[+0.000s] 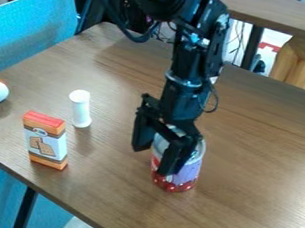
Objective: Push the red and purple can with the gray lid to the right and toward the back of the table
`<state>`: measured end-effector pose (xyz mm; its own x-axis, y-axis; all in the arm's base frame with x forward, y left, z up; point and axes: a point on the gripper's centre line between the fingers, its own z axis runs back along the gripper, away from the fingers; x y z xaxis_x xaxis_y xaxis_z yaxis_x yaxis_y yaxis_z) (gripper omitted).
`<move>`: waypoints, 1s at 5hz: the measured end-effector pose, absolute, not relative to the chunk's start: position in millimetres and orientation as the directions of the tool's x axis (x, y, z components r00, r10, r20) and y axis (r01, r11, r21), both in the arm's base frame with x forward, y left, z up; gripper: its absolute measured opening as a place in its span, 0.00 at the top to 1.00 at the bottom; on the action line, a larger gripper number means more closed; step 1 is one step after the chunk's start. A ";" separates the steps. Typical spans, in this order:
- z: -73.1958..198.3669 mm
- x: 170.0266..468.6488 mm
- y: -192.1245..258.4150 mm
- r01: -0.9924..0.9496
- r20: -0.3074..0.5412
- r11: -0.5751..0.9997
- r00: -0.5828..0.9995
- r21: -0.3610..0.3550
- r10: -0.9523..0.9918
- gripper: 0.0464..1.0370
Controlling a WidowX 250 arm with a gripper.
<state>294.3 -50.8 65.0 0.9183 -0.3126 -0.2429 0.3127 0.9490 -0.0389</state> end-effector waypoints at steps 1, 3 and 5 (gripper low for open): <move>77.5 320.3 -57.8 0.325 -0.186 0.943 0.925 -0.066 -0.332 0.04; 70.9 348.0 -53.6 0.313 -0.195 0.948 0.927 -0.059 -0.319 0.04; 70.9 350.0 -55.9 0.330 -0.167 0.942 0.927 -0.066 -0.336 0.04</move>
